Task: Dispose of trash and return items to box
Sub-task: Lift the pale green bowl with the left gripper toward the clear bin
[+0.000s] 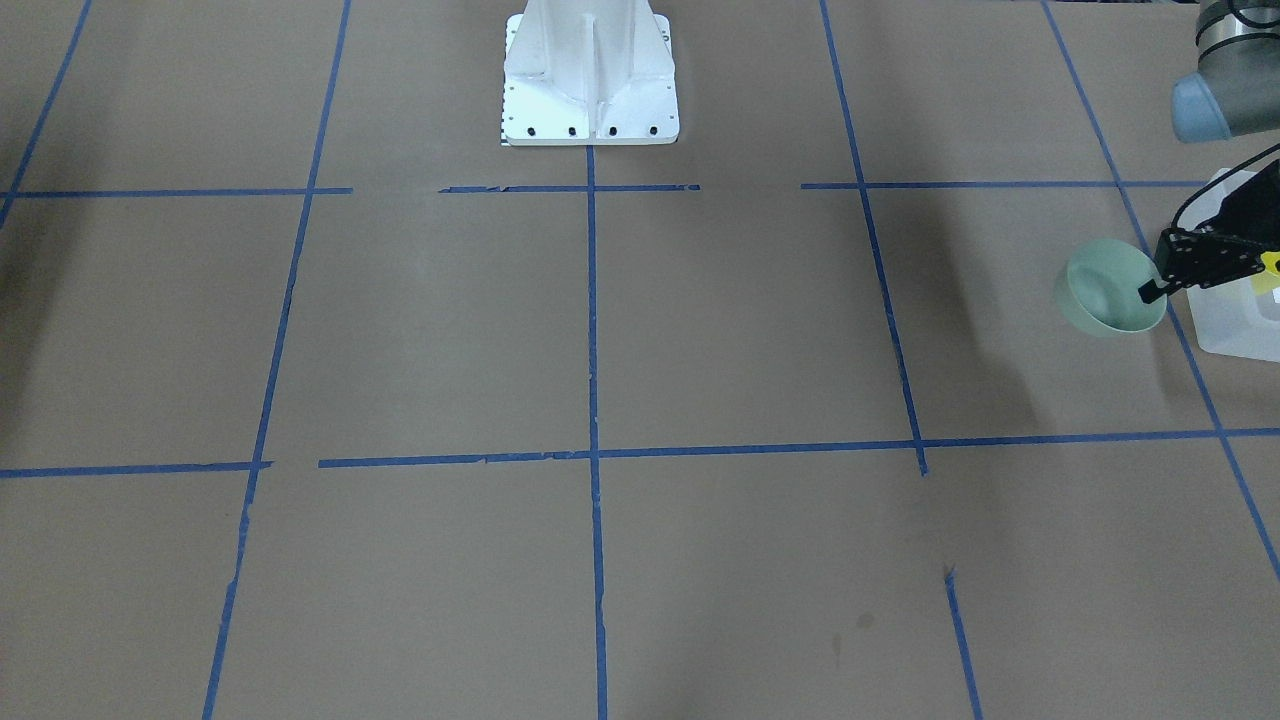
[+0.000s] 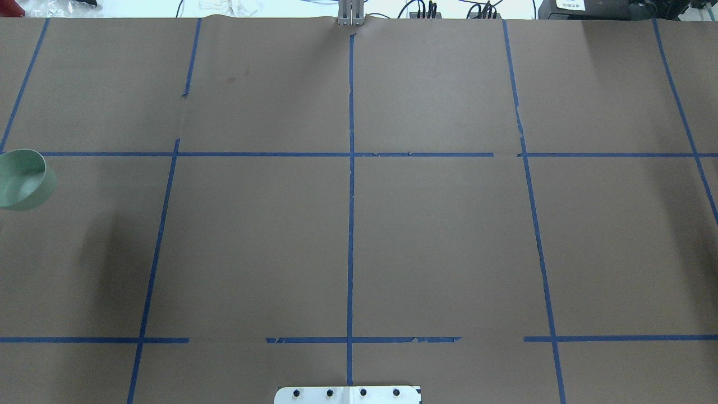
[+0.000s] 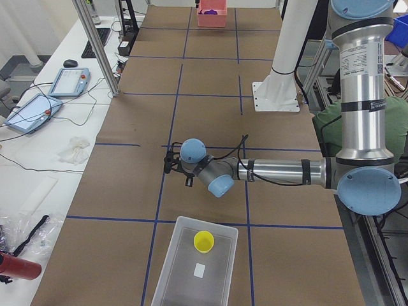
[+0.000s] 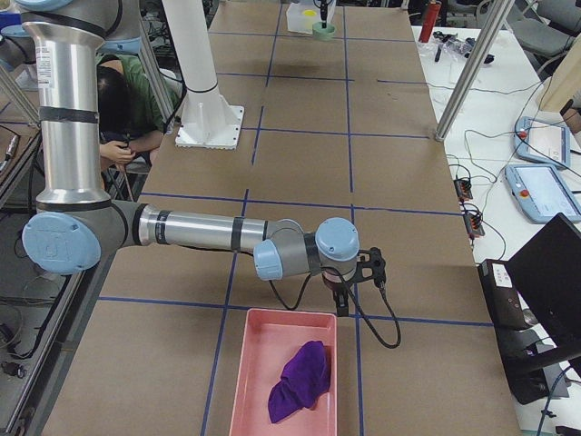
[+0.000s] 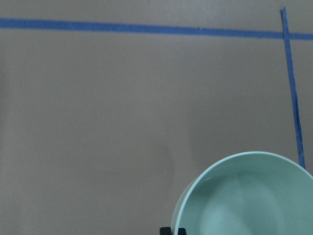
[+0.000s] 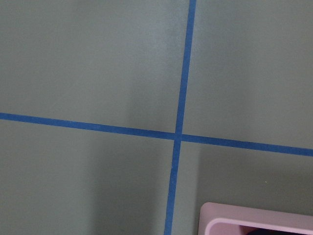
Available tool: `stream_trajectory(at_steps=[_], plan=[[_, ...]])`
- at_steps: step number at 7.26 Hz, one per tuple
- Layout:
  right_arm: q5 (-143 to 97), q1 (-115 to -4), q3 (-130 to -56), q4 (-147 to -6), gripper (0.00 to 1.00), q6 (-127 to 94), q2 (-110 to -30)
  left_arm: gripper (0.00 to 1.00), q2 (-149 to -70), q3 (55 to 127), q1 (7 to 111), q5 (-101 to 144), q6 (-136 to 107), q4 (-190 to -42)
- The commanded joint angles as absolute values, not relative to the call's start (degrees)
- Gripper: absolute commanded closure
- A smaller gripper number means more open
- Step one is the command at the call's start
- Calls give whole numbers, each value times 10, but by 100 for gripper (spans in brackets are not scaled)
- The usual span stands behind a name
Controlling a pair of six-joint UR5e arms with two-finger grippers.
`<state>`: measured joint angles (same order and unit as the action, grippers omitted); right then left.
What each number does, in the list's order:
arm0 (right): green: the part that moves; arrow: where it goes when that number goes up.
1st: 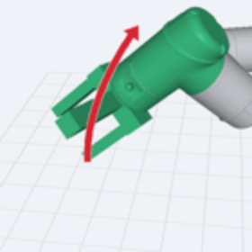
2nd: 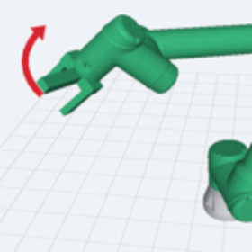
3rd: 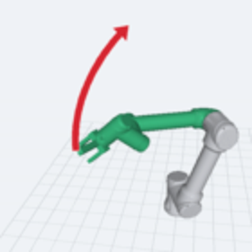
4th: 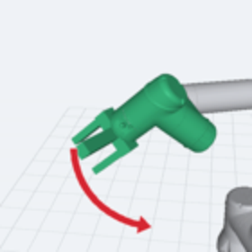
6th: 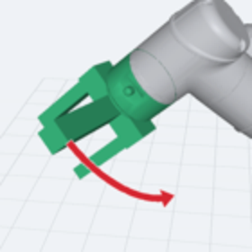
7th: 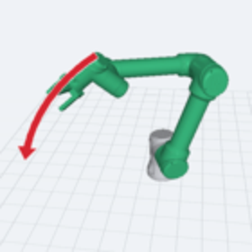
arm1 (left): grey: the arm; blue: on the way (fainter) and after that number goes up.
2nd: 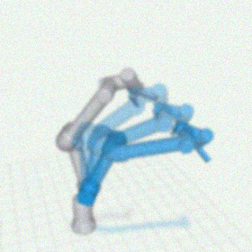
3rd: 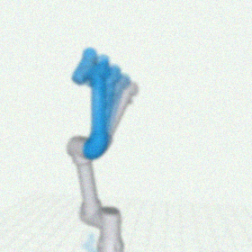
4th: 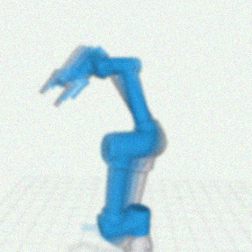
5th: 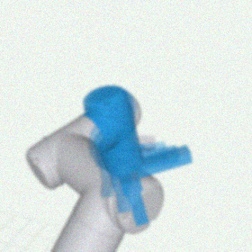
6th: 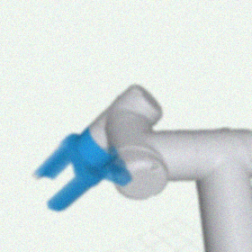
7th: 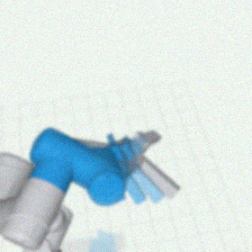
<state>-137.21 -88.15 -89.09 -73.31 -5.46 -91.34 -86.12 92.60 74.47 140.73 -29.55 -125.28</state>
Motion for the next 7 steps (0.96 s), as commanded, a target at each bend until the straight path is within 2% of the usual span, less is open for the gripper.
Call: stream_trajectory(at_steps=[1, 3, 5, 7], plan=[[-1372, -879, -936, -777, 0, -59, -924, 100, -904, 925, 818, 1411, -166, -1115], [-1366, -879, -1010, -870, 0, -48, -946, 100, -939, 898, 875, 1406, -60, -1027], [-1368, -882, -1013, -870, 0, -45, -949, 100, -948, 797, 939, 1405, 23, -1024], [-1368, -882, -1013, -869, 0, -45, -944, 100, -948, 729, 1004, 1384, 34, -1025]])
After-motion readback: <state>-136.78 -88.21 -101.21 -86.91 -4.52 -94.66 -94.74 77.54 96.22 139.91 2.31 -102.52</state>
